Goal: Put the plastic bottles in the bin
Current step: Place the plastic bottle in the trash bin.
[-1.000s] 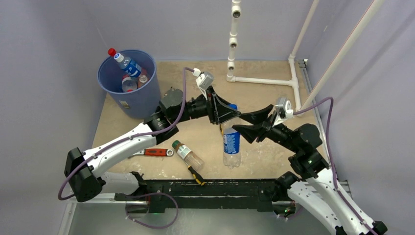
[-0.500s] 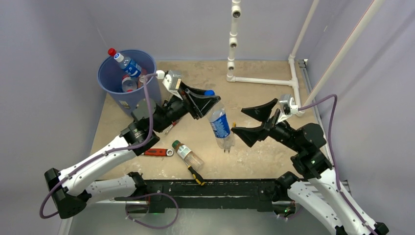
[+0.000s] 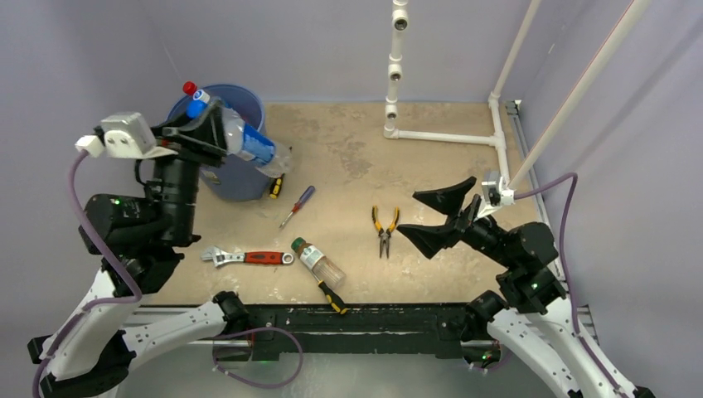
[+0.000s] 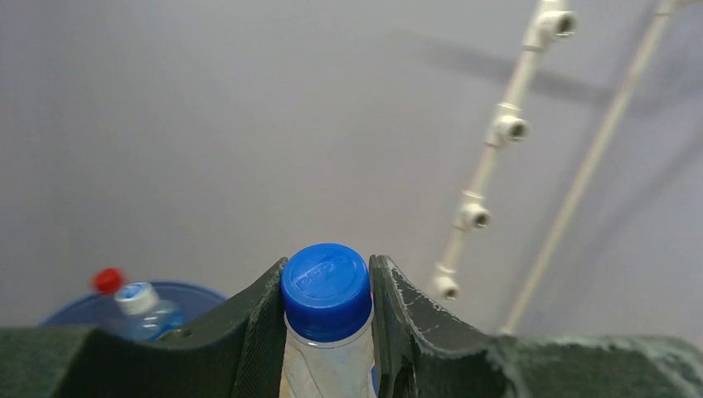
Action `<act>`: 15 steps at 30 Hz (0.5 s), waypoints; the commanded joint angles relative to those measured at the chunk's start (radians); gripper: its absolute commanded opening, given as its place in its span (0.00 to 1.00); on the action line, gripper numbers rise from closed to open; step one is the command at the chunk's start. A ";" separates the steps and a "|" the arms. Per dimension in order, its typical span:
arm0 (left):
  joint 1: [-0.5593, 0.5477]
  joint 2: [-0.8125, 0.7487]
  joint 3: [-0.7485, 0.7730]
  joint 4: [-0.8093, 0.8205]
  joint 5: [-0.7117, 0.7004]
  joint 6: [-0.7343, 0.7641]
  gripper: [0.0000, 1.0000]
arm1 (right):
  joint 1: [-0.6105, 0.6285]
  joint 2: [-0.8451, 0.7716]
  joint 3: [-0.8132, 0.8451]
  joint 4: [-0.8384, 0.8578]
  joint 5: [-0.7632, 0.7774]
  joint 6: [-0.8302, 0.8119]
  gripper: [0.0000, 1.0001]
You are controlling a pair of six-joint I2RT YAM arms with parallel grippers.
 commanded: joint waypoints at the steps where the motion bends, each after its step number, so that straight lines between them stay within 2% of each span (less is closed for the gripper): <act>1: 0.000 0.064 0.081 0.032 -0.337 0.300 0.00 | 0.004 -0.023 -0.069 0.071 0.039 0.058 0.99; 4: 0.000 0.103 0.106 0.161 -0.378 0.438 0.00 | 0.004 -0.022 -0.099 0.108 0.036 0.082 0.99; 5: -0.001 0.123 0.104 0.230 -0.397 0.533 0.00 | 0.004 -0.018 -0.110 0.116 0.035 0.090 0.99; 6: -0.001 0.147 0.093 0.326 -0.416 0.592 0.00 | 0.003 -0.016 -0.114 0.121 0.030 0.096 0.99; 9: 0.001 0.236 0.053 0.666 -0.446 0.933 0.00 | 0.004 -0.010 -0.136 0.130 0.019 0.115 0.99; 11: 0.016 0.298 0.030 0.790 -0.412 1.072 0.00 | 0.004 -0.011 -0.150 0.132 0.015 0.121 0.98; 13: 0.092 0.367 0.025 0.874 -0.398 1.118 0.00 | 0.004 -0.013 -0.158 0.129 0.018 0.122 0.98; 15: 0.204 0.414 0.083 0.772 -0.407 0.973 0.00 | 0.004 -0.010 -0.158 0.121 0.020 0.117 0.98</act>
